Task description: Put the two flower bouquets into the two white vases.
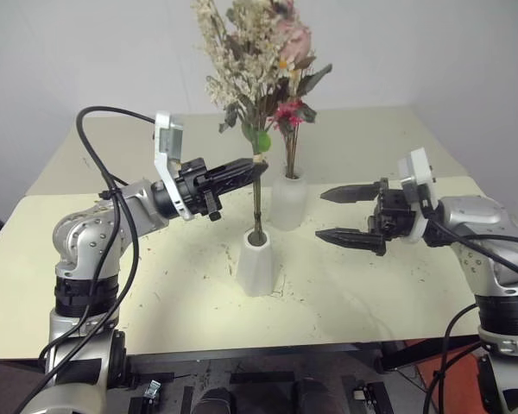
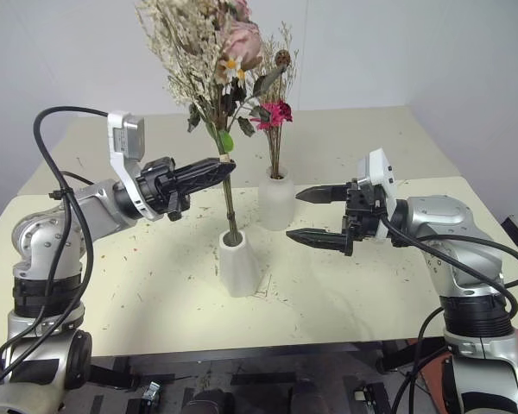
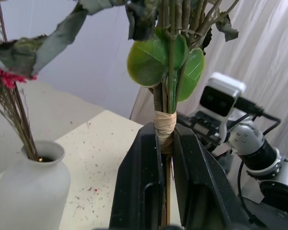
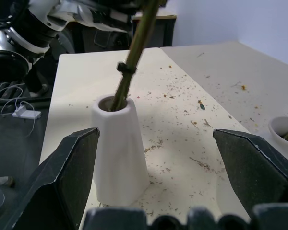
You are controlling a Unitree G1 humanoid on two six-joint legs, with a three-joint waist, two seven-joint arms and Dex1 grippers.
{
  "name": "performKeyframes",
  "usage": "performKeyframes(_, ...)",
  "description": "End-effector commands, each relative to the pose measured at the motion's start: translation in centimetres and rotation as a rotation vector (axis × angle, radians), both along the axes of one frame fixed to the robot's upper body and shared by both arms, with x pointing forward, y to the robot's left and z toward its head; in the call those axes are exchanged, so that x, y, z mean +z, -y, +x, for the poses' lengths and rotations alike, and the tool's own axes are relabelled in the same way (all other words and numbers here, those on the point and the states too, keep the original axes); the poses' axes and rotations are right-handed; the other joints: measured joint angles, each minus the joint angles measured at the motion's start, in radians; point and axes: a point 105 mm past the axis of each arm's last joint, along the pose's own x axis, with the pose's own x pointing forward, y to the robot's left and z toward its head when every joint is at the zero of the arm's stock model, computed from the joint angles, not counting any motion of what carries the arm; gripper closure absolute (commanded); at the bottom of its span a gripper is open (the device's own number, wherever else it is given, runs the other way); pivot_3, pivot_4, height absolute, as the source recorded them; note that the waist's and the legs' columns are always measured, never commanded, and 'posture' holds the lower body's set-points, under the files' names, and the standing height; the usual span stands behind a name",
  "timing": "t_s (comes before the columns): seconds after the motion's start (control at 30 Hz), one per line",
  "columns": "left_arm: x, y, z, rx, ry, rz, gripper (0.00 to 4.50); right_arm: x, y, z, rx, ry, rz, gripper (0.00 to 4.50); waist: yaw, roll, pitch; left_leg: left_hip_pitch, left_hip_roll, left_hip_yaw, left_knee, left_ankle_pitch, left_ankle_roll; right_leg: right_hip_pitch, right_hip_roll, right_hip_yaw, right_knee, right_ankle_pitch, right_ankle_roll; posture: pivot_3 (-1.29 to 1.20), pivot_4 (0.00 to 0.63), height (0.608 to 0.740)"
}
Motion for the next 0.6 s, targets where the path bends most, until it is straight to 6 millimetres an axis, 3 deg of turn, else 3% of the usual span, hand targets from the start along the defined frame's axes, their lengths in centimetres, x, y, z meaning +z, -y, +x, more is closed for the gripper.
performKeyframes(0.03,0.0,0.1,-0.4,-0.002,0.039,0.022,4.39,1.2,0.4,-0.4,-0.015,0.043,0.015,0.0,0.0,0.0,0.0,0.0,0.0,0.0,0.0,0.0,0.0,0.0,0.0,0.0,0.0,0.0,0.0,0.0,0.15,0.74)
performKeyframes(0.3,-1.9,0.4,-0.5,0.004,0.031,0.07,4.39,1.1,0.3,-0.4,-0.02,0.041,0.019,0.0,-0.003,0.0,0.0,0.0,0.0,0.0,0.0,0.0,0.0,0.0,0.0,0.0,0.0,0.0,0.0,0.0,0.15,0.74)
performKeyframes(0.37,-2.3,0.4,-0.7,-0.01,0.016,0.077,3.63,1.1,0.3,-0.3,-0.024,0.042,0.02,0.0,-0.002,0.0,0.0,0.0,0.0,0.0,0.0,0.0,0.0,0.0,0.0,0.0,0.0,0.0,0.0,0.0,0.15,0.74)
performKeyframes(0.47,-2.9,0.2,-1.0,-0.022,0.0,0.098,2.94,1.0,0.3,-0.3,-0.028,0.041,0.021,0.0,-0.004,0.0,0.0,0.0,0.0,0.0,0.0,0.0,0.0,0.0,0.0,0.0,0.0,0.0,0.0,0.0,0.15,0.74)
performKeyframes(0.6,-3.4,-0.7,-1.7,-0.026,-0.011,0.115,1.64,0.9,0.4,-0.2,-0.032,0.039,0.022,0.0,-0.007,0.0,0.0,0.0,0.0,0.0,0.0,0.0,0.0,0.0,0.0,0.0,0.0,0.0,0.0,0.0,0.15,0.74)
